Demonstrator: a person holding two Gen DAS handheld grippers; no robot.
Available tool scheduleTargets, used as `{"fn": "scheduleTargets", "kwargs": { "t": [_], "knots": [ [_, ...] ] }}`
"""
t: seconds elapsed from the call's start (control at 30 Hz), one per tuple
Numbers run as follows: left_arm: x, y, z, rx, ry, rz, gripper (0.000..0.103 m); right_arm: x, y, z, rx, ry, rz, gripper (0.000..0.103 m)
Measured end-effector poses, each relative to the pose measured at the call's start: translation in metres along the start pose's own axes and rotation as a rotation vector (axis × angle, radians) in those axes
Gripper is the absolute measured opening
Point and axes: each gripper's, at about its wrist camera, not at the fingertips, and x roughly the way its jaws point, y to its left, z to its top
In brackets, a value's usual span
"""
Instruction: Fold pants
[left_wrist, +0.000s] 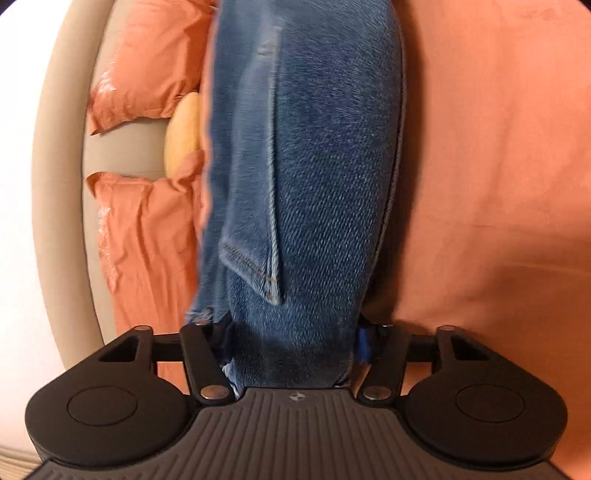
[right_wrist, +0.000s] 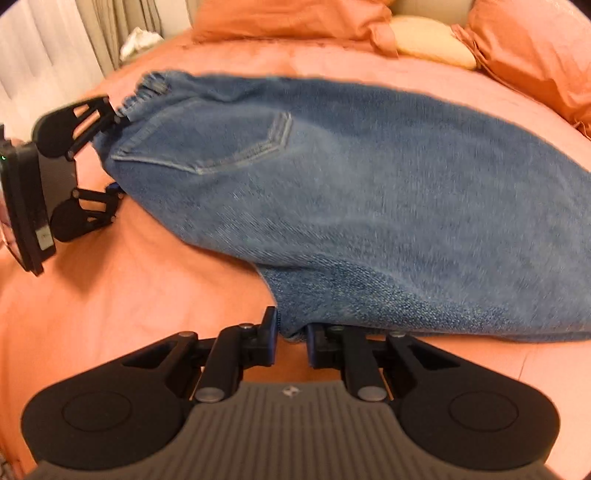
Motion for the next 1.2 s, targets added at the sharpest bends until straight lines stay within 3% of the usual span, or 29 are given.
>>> {"fn": "scheduleTargets", "kwargs": {
  "t": [0.13, 0.27, 0.4, 0.67, 0.8, 1.03, 1.2],
  "knots": [
    [-0.018, 0.039, -0.001, -0.059, -0.001, -0.046, 0.060, -0.036, 0.008, 0.012, -0.087, -0.020, 0.007, 0.010],
    [-0.041, 0.082, -0.007, -0.119, -0.002, -0.171, 0.059, -0.077, 0.024, 0.024, -0.162, -0.024, 0.014, 0.010],
    [-0.086, 0.094, -0.037, -0.114, -0.010, -0.267, 0.059, -0.115, 0.054, 0.010, -0.194, -0.009, 0.077, 0.010],
    [-0.188, 0.038, -0.129, -0.024, 0.067, -0.390, 0.059, -0.154, 0.175, -0.081, -0.252, 0.048, 0.281, 0.010],
    [-0.211, -0.005, -0.156, -0.060, 0.134, -0.462, 0.058, -0.140, 0.221, -0.130, -0.230, 0.072, 0.268, 0.010],
    [-0.190, -0.059, -0.153, -0.195, 0.222, -0.518, 0.059, -0.090, 0.209, -0.174, 0.018, 0.094, 0.233, 0.010],
    [-0.170, -0.076, -0.145, -0.256, 0.270, -0.517, 0.061, -0.077, 0.200, -0.174, 0.123, 0.103, 0.222, 0.014]
  ]
}}
